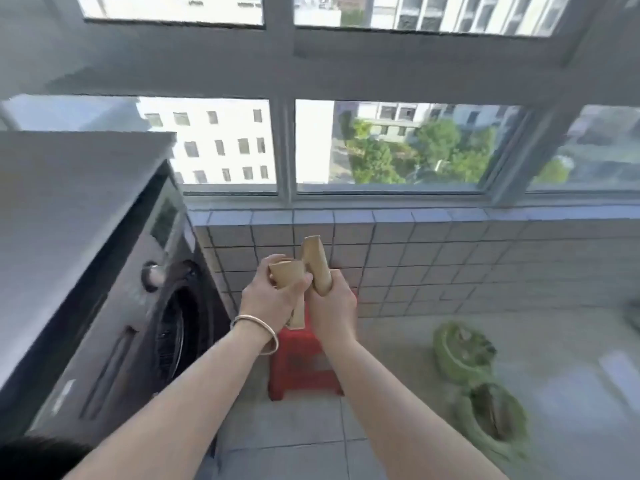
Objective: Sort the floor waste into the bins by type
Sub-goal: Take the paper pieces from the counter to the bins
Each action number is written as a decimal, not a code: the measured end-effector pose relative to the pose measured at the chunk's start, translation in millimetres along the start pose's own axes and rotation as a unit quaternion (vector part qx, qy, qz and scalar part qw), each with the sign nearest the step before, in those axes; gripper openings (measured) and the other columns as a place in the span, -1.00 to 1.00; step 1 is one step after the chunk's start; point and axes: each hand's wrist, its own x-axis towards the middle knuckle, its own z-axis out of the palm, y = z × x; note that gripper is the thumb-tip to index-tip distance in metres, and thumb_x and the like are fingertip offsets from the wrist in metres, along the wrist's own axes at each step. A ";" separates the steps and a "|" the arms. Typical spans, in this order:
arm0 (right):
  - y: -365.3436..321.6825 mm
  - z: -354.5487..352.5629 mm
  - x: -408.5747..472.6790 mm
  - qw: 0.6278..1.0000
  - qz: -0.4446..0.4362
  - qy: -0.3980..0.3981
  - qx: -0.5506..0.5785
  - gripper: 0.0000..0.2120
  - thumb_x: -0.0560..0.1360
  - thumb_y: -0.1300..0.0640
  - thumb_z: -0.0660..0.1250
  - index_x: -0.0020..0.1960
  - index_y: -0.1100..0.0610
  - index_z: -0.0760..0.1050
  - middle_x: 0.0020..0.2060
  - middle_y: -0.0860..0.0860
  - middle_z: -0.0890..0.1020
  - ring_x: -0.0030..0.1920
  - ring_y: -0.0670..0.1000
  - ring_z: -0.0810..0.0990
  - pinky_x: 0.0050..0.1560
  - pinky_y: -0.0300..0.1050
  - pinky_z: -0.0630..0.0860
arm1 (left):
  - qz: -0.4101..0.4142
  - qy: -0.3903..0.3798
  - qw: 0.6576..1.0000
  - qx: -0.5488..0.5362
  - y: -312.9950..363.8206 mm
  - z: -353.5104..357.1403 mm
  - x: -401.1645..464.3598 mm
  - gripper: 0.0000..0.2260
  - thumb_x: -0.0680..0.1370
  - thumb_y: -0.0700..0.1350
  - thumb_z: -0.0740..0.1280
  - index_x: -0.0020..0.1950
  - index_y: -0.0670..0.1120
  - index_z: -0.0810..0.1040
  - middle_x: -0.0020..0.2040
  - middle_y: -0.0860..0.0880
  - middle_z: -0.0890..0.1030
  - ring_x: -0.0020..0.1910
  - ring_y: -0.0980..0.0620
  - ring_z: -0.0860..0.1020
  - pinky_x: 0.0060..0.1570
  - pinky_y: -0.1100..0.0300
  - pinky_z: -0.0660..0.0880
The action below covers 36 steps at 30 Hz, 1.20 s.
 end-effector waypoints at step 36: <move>355.0 -433.4 96.0 0.814 0.366 0.428 0.142 -0.86 0.45 0.04 0.37 -0.07 0.04 0.45 -0.24 -0.07 0.59 -0.17 0.05 0.56 -0.19 -0.15 0.39 | -0.224 -0.489 0.840 0.077 -27.8 635.6 -75.7 -0.38 0.19 0.12 0.32 0.21 -0.04 0.39 0.02 -0.07 0.60 -0.11 0.01 0.60 -0.34 0.22 0.52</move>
